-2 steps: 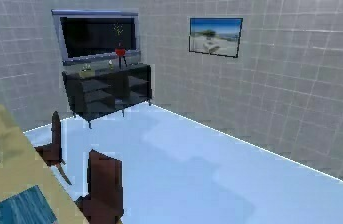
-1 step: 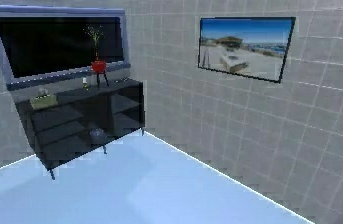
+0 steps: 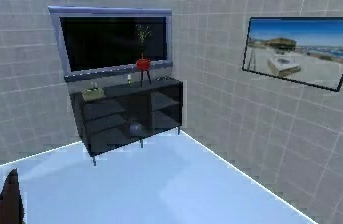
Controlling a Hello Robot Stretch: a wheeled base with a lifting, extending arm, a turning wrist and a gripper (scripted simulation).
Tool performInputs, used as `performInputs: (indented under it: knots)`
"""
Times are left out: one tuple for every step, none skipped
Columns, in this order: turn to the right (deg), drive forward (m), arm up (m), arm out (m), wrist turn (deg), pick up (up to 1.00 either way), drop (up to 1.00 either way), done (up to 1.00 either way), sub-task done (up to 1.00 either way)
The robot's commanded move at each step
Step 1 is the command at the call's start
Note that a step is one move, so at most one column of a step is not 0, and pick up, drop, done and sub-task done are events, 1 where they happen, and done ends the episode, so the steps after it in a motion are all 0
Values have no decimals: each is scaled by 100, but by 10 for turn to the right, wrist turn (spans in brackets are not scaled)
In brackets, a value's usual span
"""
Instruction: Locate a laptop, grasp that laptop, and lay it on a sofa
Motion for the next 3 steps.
performInputs:
  knots:
    - [0, 5, 0, 0, 0, 0, 0, 0, 0]
    - [-330, 0, 0, 0, 0, 0, 0, 0, 0]
    - [0, 100, 0, 0, 0, 0, 0, 0, 0]
